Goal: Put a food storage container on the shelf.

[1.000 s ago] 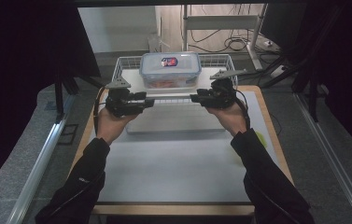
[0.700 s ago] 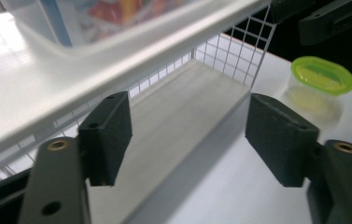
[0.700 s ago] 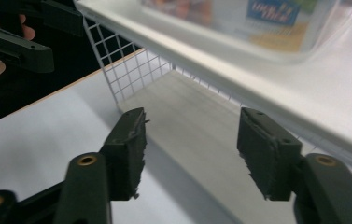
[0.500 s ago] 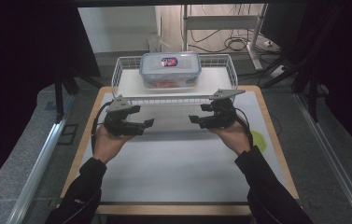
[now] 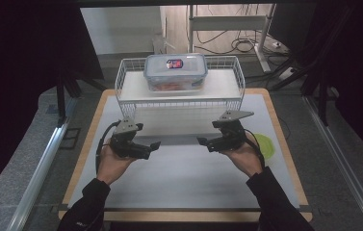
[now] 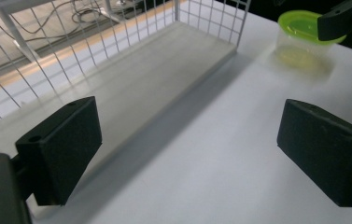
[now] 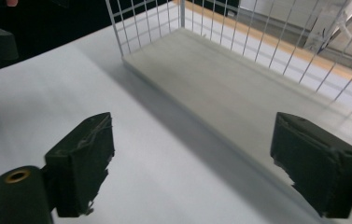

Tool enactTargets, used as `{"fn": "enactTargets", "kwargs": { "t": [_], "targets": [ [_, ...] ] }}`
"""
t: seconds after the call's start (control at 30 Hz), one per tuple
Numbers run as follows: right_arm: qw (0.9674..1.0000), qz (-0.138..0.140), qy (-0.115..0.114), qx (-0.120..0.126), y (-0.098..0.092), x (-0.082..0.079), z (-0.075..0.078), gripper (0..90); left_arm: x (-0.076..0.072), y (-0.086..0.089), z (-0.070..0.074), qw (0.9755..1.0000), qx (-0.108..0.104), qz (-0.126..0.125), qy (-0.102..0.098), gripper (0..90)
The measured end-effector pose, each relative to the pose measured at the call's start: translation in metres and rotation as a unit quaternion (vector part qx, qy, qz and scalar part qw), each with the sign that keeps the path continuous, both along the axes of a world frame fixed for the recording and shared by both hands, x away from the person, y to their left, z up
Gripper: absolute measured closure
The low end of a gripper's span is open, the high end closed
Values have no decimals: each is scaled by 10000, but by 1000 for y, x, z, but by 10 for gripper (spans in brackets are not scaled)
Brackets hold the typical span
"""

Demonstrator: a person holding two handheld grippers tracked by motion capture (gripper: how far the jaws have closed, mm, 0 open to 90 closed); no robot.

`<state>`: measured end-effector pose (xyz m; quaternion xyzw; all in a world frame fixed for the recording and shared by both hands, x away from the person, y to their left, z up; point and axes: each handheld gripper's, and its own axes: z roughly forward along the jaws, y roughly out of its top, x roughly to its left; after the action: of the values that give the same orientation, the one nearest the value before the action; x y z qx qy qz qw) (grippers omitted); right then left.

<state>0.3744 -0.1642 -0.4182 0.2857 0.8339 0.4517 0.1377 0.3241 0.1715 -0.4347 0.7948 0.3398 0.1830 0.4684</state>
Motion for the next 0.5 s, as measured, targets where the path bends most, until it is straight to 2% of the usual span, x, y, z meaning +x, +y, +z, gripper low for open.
{"fn": "enactTargets", "kwargs": {
  "t": [0.07, 0.1, 0.2, 0.23, 0.4, 0.43, 0.5],
  "targets": [
    [10000, -20, 49, 21, -4, -3, -6, 109, -5, 0, -6, 10000, 25, 4, -5, 54],
    [9999, -34, 97, -19, -7, -7, -14, 94, -10, -1, -12, 10000, 67, -1, -32, 43],
    [9999, -50, 104, -21, -10, -11, -20, 88, -16, -1, -17, 9999, 123, -33, -47, 30],
    [9998, -64, 144, 72, -14, -15, -26, 84, -18, -2, -20, 9999, 157, -43, -53, 27],
    [9998, -109, 125, 144, -20, -26, -34, 82, -30, -1, -32, 9996, 269, -20, -126, 11],
    [9996, -116, 124, 214, -23, -30, -37, 82, -35, 0, -38, 9993, 322, 12, -199, 6],
    [9996, -139, 116, 222, -26, -36, -41, 82, -38, 2, -43, 9992, 354, 34, -178, 0]
  ]
}}
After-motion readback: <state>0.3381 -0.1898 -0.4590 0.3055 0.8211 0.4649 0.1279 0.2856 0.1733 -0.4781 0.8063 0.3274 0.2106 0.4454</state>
